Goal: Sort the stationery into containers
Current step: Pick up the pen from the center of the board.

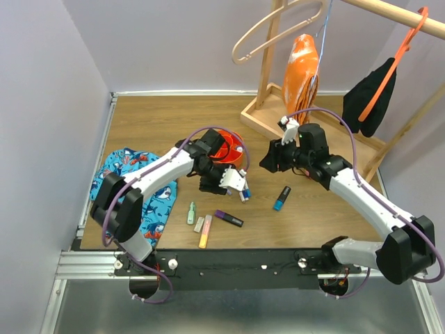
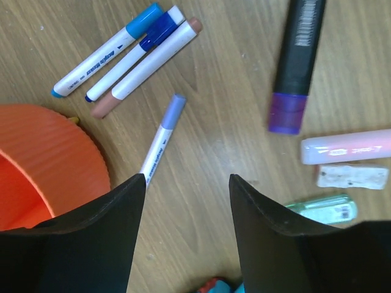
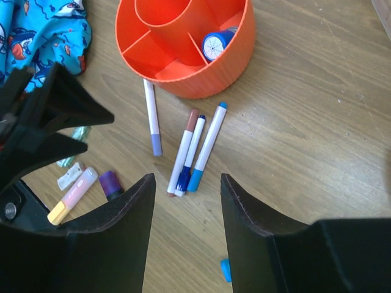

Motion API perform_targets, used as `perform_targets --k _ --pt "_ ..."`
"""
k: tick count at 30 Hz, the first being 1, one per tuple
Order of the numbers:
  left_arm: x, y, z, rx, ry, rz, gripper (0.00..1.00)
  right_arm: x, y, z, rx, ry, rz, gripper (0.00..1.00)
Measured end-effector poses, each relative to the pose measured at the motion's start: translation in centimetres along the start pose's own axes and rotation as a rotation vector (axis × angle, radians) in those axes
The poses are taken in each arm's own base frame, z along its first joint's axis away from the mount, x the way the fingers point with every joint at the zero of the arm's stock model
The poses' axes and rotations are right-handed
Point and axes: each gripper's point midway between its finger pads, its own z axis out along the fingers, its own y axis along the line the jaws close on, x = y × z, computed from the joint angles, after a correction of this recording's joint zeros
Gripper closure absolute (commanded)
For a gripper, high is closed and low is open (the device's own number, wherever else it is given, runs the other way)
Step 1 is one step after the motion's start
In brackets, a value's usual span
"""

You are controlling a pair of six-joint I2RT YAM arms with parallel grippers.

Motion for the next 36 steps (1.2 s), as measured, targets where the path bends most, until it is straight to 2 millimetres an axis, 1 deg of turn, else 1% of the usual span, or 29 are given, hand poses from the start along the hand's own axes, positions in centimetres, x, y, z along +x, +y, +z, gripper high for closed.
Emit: perform_targets --k 4,8,10,15,20,26,28,29,30,32,33,36 --pt "0.8 1.0 1.6 0.035 0.035 0.044 0.46 0.1 0.2 -0.6 -0.004 -0.006 -0.014 0.46" --pt "1.2 1.8 3.0 0.068 0.053 0.065 0.48 -0.4 0.6 -1.2 -0.013 -0.030 -0.026 0.47" --pt "1.5 2.0 3.7 0.084 0.061 0.069 0.51 -0.7 0.8 -1.6 -0.017 -0.044 -0.031 0.48" --pt "2.5 2.2 5.4 0.122 0.088 0.063 0.54 -1.0 1.2 -2.3 -0.023 -0.067 -0.040 0.49" --pt "3.0 2.1 6.4 0.141 0.109 0.066 0.56 -0.9 1.2 -2.5 -0.024 -0.071 -0.042 0.50" --pt "3.7 2.0 7.5 0.163 0.134 0.065 0.62 -1.1 1.4 -3.0 -0.026 -0.086 -0.053 0.51" --pt "3.7 2.2 7.6 0.160 0.138 0.067 0.69 -1.2 1.5 -3.2 -0.027 -0.094 -0.057 0.51" --pt "3.7 2.2 7.6 0.161 0.140 0.066 0.73 -1.2 1.5 -3.3 -0.028 -0.097 -0.059 0.52" --pt "3.8 2.1 7.6 0.163 0.142 0.064 0.81 -1.2 1.5 -3.3 -0.028 -0.099 -0.059 0.52" --pt "3.7 2.0 7.6 0.166 0.144 0.058 0.88 -1.2 1.6 -3.4 -0.028 -0.102 -0.061 0.53" --pt "3.7 1.9 7.6 0.168 0.144 0.051 0.93 -1.2 1.6 -3.4 -0.028 -0.102 -0.061 0.54" --pt "3.6 1.8 7.4 0.171 0.144 0.037 0.98 -1.1 1.5 -3.4 -0.027 -0.099 -0.072 0.55"
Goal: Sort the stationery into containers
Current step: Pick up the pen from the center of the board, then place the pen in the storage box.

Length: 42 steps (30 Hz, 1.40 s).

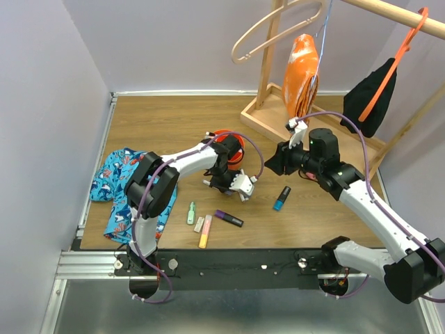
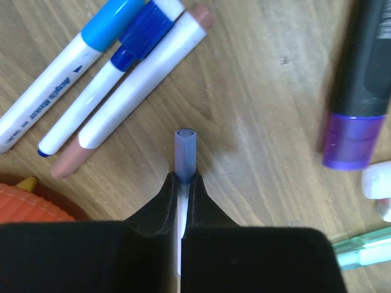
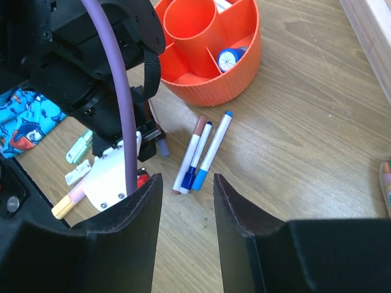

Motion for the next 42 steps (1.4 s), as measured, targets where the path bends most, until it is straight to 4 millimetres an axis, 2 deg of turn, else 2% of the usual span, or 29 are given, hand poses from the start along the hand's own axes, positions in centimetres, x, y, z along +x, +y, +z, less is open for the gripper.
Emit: perform_targets --k 4,7,9,10,14,17,20,23,27,30,37,42 --pt "-0.9 -1.1 -0.8 0.026 -0.020 -0.032 0.99 -0.1 -0.1 -0.3 0.003 0.012 -0.021 0.55" --pt "-3.6 -1.5 -4.0 0.007 -0.078 -0.051 1.00 -1.0 0.1 -0.6 0.002 0.002 -0.040 0.56" --pt "-6.2 -1.0 -7.3 -0.049 -0.139 -0.055 1.00 -1.7 0.2 -0.8 0.005 -0.009 -0.053 0.56" --pt "-8.1 -0.3 -9.9 -0.108 -0.189 -0.046 1.00 -1.9 0.2 -0.9 0.007 -0.012 -0.059 0.56" --pt "-12.4 0.7 -17.4 -0.269 -0.357 -0.064 1.00 -2.5 0.0 -0.5 0.012 -0.013 -0.073 0.56" --pt "-13.0 2.2 -22.2 -0.391 -0.491 -0.135 1.00 -2.3 -0.3 0.2 0.014 0.008 -0.070 0.56" --pt "-11.0 4.9 -25.7 -0.510 -0.610 -0.256 1.00 -2.4 -0.6 1.0 0.015 0.023 -0.063 0.56" --pt "-7.9 7.3 -26.8 -0.588 -0.683 -0.370 1.00 -2.9 -0.8 1.6 0.016 0.028 -0.059 0.56" --pt "-5.9 10.1 -26.7 -0.621 -0.811 -0.477 1.00 -3.9 -0.8 2.1 0.016 0.019 -0.064 0.57" --pt "-5.3 12.2 -26.5 -0.626 -0.900 -0.514 1.00 -4.3 -1.1 2.7 0.019 0.024 -0.070 0.57" --pt "-4.8 15.7 -25.1 -0.610 -1.044 -0.554 1.00 -5.1 -1.9 3.9 0.041 0.040 -0.094 0.57" --pt "-3.1 17.8 -24.1 -0.615 -1.099 -0.584 1.00 -5.3 -2.4 4.7 0.052 0.058 -0.100 0.57"
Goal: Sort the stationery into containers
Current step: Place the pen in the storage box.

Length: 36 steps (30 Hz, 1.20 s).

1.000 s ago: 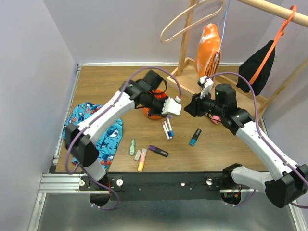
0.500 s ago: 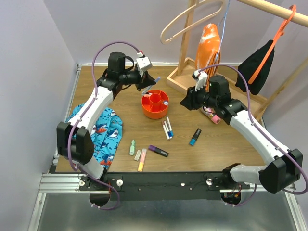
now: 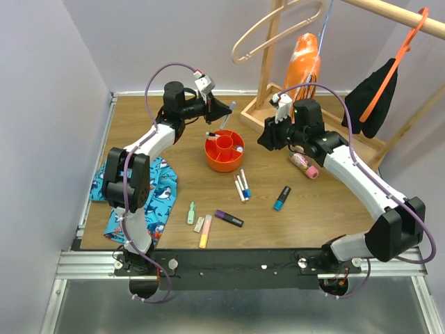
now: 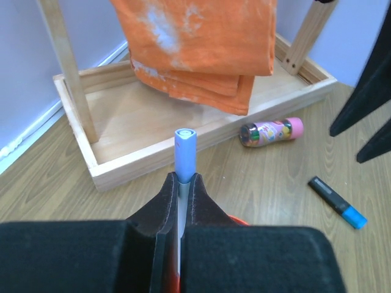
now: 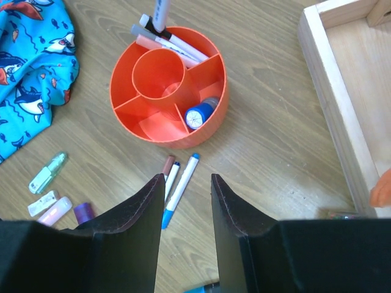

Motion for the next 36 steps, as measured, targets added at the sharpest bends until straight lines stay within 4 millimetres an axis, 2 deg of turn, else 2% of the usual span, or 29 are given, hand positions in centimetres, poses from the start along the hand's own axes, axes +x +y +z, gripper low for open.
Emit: perform_targets --k 6,11,14,17,18,21,24,27,36 --pt "2.4 2.5 0.5 -0.020 -0.025 -0.058 1.00 -0.2 -0.5 0.7 0.010 0.019 -0.024 0.57" --pt "4.3 3.2 0.8 -0.021 -0.025 -0.099 1.00 0.2 -0.7 1.1 0.012 0.035 -0.029 0.57" --pt "5.9 3.0 0.7 -0.023 -0.014 -0.131 0.94 0.6 -0.8 1.3 0.011 0.047 -0.027 0.57" --pt "7.4 2.7 0.3 -0.026 0.000 -0.152 0.82 0.7 -0.8 1.4 0.010 0.050 -0.026 0.57" --pt "7.9 2.6 0.2 -0.027 0.005 -0.157 0.72 0.7 -0.8 1.4 0.010 0.050 -0.026 0.57" --pt "9.2 2.2 -0.2 -0.031 0.017 -0.174 0.62 0.7 -0.8 1.4 0.009 0.050 -0.026 0.56" --pt "10.2 1.8 -0.6 -0.034 0.033 -0.196 0.57 0.7 -0.8 1.4 0.008 0.049 -0.026 0.56" --pt "10.2 1.3 -1.0 -0.035 0.042 -0.191 0.53 0.7 -0.8 1.4 0.007 0.049 -0.026 0.56" --pt "7.0 0.7 -1.5 -0.032 0.009 -0.097 0.49 0.6 -0.7 1.3 0.003 0.047 -0.027 0.56"
